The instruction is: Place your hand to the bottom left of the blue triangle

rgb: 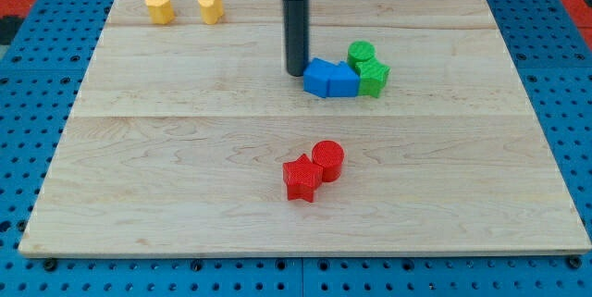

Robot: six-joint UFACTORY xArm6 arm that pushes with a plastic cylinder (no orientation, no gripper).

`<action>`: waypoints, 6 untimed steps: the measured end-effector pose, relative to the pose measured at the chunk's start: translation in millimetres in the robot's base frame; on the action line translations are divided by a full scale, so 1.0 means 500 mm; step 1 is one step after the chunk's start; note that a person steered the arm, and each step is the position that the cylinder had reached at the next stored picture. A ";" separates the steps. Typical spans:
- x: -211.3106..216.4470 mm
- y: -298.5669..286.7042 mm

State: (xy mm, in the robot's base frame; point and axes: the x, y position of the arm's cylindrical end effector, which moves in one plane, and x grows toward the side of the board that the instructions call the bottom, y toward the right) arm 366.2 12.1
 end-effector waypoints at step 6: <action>0.118 0.034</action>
